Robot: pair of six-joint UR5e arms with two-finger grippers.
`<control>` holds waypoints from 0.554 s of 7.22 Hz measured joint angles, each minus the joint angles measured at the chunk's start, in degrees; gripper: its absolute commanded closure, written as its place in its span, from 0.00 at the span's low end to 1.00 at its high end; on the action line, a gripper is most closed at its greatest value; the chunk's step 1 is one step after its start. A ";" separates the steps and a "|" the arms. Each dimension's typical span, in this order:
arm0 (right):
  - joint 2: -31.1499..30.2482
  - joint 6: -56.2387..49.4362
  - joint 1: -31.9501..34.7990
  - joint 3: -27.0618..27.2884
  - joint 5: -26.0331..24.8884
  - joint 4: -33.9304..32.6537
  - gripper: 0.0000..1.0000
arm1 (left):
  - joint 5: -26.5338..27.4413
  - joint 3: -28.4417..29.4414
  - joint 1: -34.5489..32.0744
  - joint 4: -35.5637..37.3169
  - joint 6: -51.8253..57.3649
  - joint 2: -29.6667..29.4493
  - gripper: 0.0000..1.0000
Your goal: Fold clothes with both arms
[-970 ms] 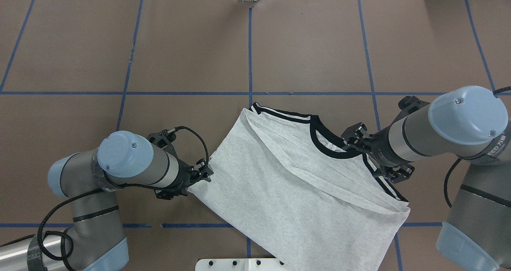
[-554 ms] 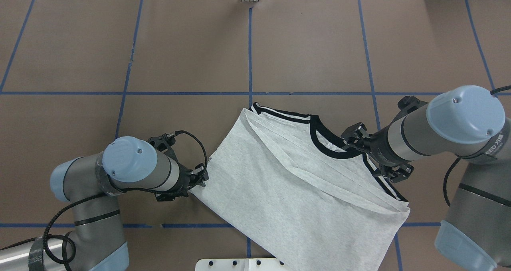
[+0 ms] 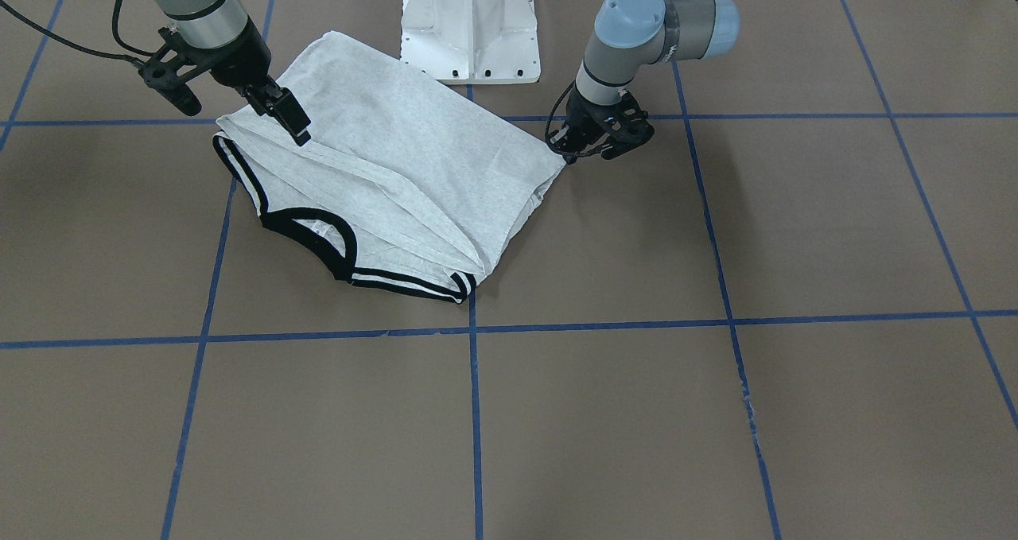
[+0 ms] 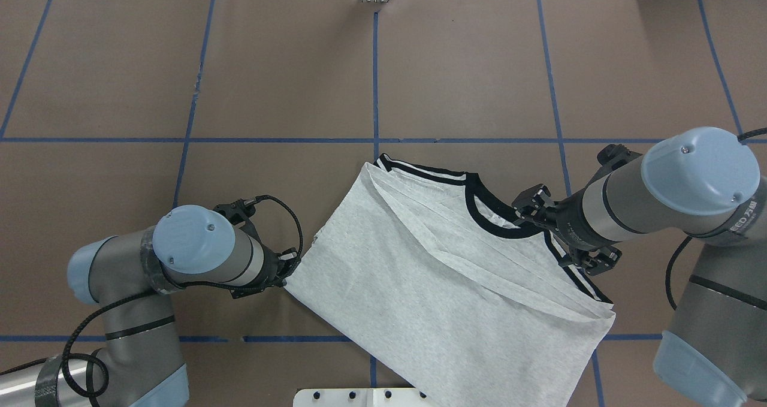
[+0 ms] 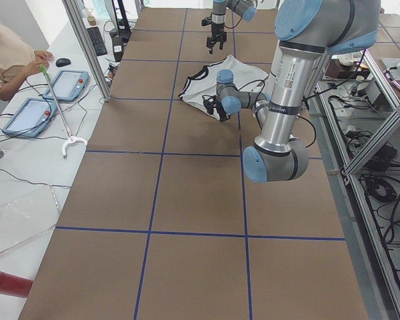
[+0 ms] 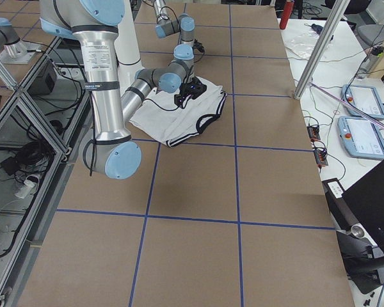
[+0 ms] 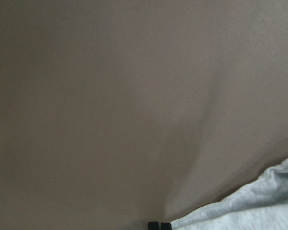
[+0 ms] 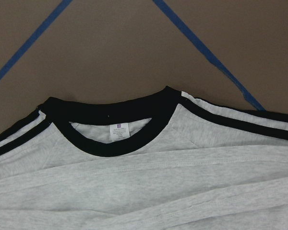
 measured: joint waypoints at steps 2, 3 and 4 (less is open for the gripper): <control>0.00 0.02 -0.01 -0.17 -0.01 0.05 0.00 | -0.04 0.04 -1.65 0.22 3.59 -0.29 1.00; 0.00 0.03 0.01 -0.21 -0.10 0.07 0.00 | -0.09 -0.11 -1.94 0.25 4.28 -0.44 1.00; 0.00 0.03 0.26 -0.19 -0.33 0.07 0.00 | -0.04 0.03 -2.55 0.20 5.59 -0.50 1.00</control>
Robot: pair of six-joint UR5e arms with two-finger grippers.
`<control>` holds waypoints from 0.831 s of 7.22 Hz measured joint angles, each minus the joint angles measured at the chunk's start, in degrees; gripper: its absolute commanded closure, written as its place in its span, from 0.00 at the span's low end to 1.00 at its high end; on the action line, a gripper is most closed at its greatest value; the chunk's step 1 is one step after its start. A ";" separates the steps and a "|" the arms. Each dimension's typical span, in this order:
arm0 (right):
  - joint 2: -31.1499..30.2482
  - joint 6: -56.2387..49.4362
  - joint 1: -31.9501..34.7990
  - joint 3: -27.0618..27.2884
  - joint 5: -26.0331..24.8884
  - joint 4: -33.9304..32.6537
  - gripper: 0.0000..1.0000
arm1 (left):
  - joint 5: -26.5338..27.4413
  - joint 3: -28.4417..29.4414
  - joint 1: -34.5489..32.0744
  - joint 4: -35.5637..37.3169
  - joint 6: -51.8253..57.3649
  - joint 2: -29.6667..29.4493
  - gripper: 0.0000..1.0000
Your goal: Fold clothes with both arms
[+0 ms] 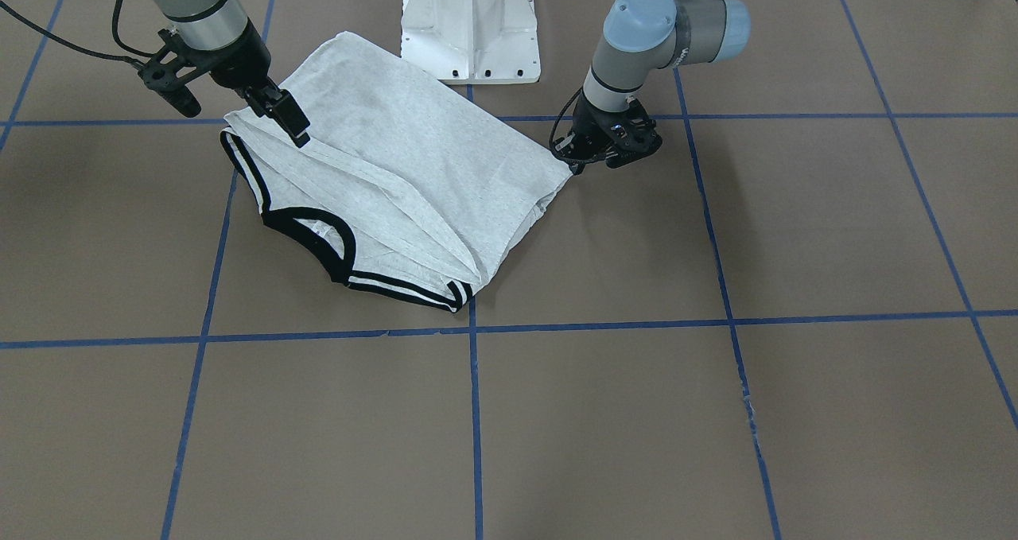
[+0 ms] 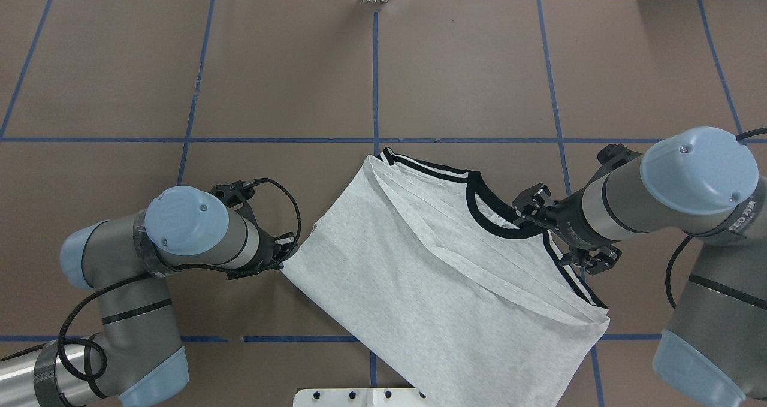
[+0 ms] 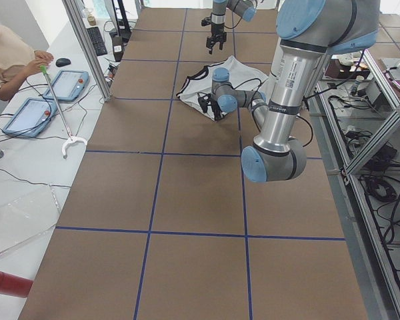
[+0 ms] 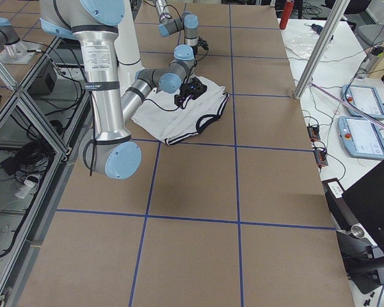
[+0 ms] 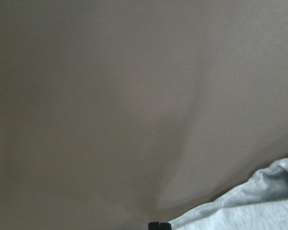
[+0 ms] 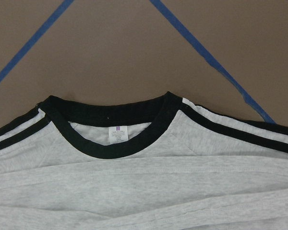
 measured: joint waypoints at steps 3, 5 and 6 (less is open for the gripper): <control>0.77 -0.42 0.80 -0.13 -0.54 0.09 0.00 | -0.13 6.88 -10.28 -1.23 10.81 -5.55 1.00; 4.27 -0.71 1.73 -0.69 -2.00 0.12 0.00 | 0.12 18.79 -16.94 -7.01 13.52 -13.92 1.00; 6.68 -0.79 2.23 -1.07 -3.97 0.06 0.00 | 1.17 26.22 -18.95 -11.12 13.73 -18.59 1.00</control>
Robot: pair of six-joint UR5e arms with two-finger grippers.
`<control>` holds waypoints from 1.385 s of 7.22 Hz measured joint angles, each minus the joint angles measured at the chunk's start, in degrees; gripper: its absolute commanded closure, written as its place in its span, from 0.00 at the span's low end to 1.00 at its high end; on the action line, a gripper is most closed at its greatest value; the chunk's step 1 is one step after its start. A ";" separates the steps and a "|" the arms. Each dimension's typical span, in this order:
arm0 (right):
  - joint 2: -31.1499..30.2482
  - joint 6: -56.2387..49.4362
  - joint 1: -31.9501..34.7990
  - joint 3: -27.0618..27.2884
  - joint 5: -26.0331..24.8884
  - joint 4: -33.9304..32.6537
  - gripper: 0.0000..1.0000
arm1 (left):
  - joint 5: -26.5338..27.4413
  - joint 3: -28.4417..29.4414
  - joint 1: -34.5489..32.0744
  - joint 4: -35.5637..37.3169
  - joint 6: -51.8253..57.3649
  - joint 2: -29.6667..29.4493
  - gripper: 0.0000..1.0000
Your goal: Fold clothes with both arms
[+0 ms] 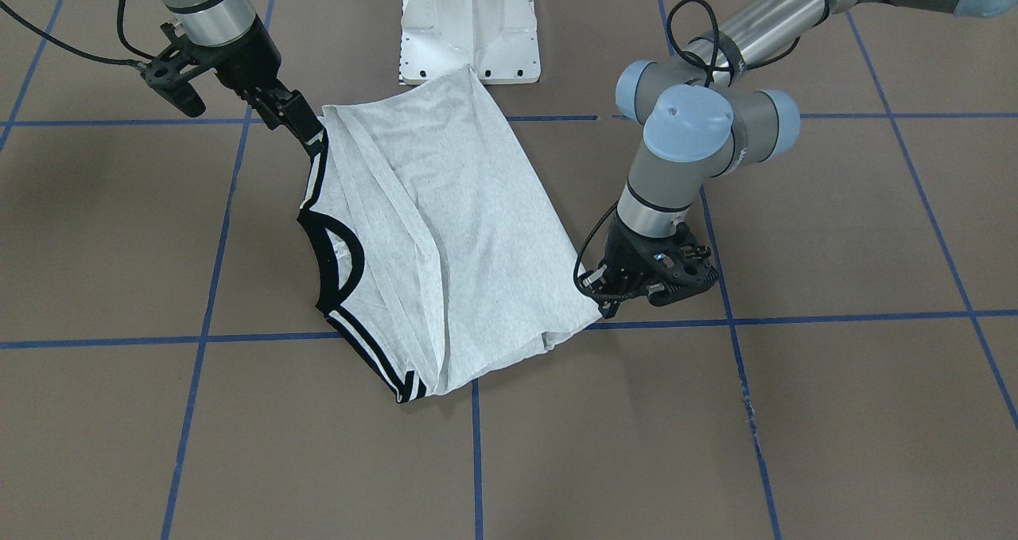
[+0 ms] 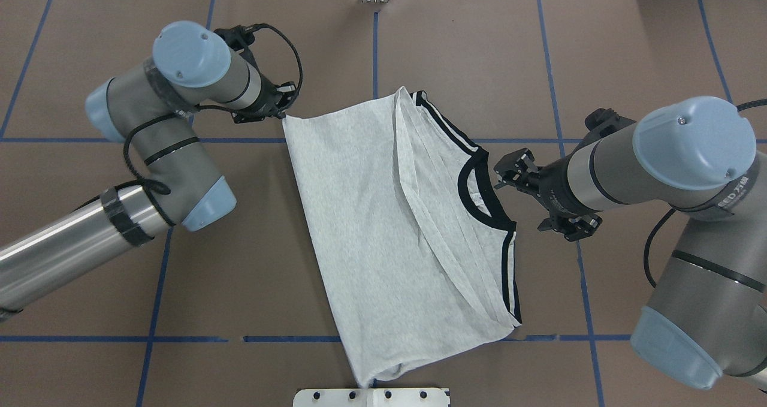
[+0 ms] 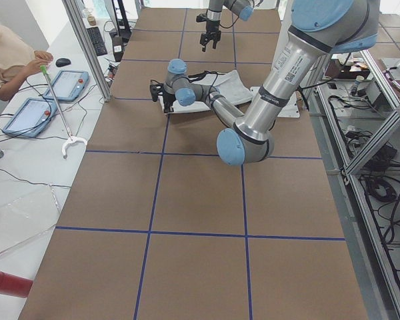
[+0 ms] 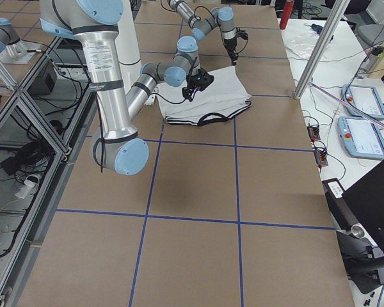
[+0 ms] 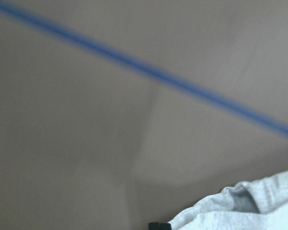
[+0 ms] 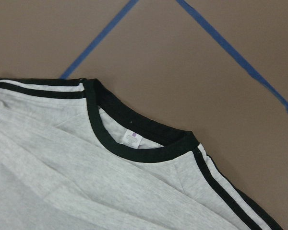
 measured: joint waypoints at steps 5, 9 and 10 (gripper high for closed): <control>2.70 -0.76 0.05 -4.37 -5.42 -0.32 0.00 | 5.11 28.66 -1.64 -18.21 0.03 -16.38 0.47; 11.30 -9.60 -3.11 -11.62 -4.36 -1.77 0.00 | -1.02 11.36 -2.15 -18.00 0.47 -5.50 0.47; 12.77 -18.71 -3.74 -12.65 -2.98 -3.96 0.00 | -2.23 5.93 -2.33 -17.92 0.52 -1.35 0.47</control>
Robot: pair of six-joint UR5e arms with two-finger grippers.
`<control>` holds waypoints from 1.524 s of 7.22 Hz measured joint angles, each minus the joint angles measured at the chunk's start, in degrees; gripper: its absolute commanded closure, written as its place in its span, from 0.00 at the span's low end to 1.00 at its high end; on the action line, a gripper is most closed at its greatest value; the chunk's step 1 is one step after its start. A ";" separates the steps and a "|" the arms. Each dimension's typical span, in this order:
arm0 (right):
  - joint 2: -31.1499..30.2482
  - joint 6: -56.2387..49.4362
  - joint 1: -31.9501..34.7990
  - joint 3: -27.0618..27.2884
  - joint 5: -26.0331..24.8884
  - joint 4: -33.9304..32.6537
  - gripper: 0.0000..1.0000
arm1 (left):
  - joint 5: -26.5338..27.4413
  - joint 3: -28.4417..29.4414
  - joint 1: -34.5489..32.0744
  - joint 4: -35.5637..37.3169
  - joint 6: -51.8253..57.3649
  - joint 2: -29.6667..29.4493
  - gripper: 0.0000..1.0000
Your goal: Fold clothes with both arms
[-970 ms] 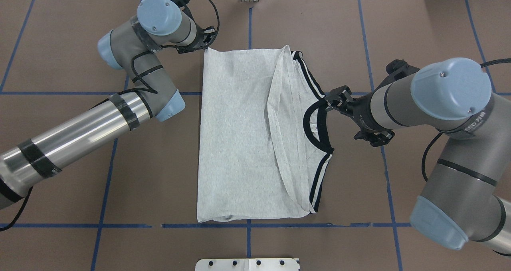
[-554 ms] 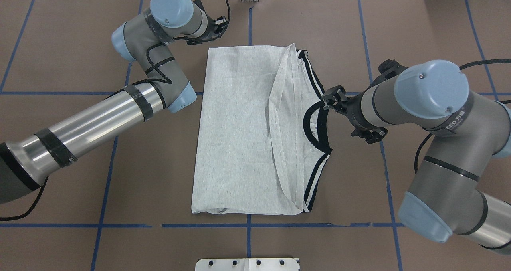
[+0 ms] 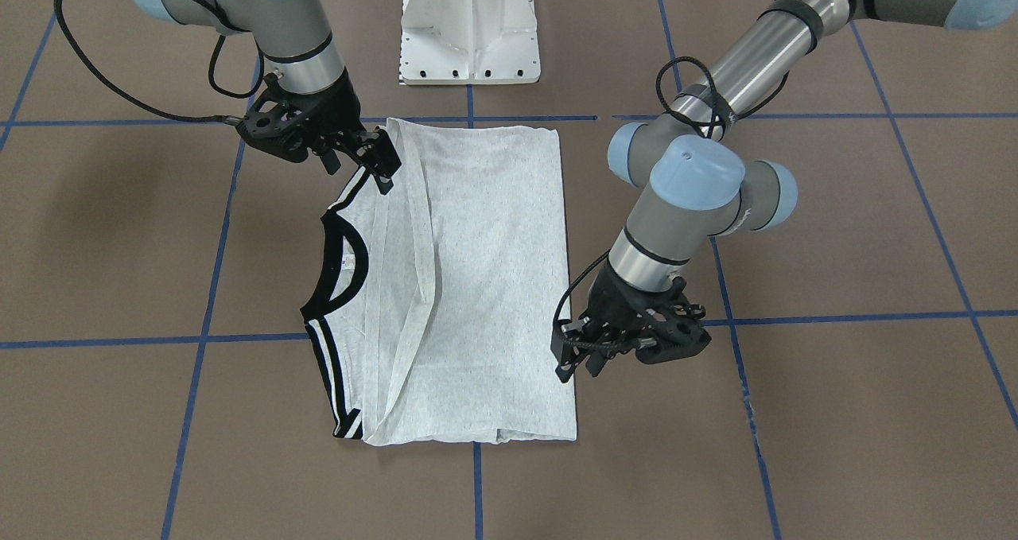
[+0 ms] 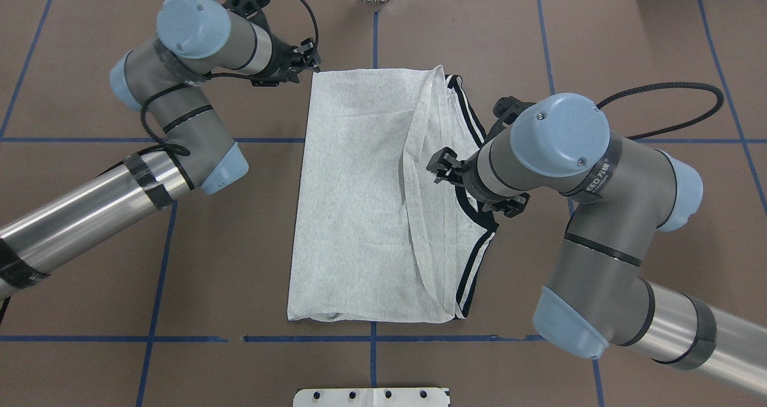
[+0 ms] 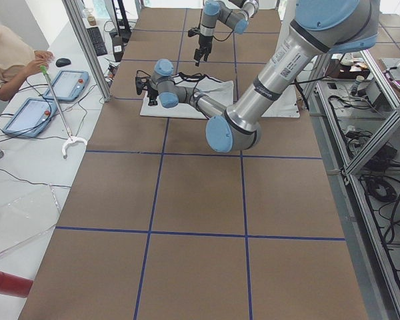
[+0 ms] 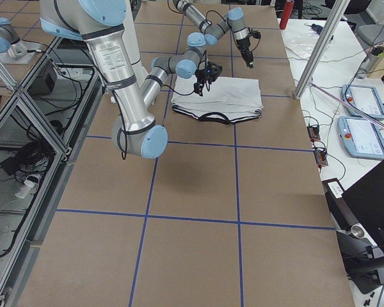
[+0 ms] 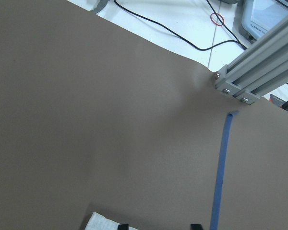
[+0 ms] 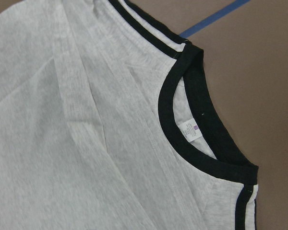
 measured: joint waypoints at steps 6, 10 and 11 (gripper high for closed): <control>3.38 -35.77 -8.20 -1.64 4.01 -8.19 0.53 | -3.14 -12.41 -0.71 0.14 -0.39 11.82 0.48; 5.25 -40.80 -12.01 -6.61 1.05 -8.22 0.54 | -3.55 -15.22 -0.57 0.06 -0.49 15.63 0.49; 5.34 -41.38 -12.48 -7.20 0.43 -8.22 0.69 | -3.56 -15.23 -0.54 0.05 -0.48 15.69 0.49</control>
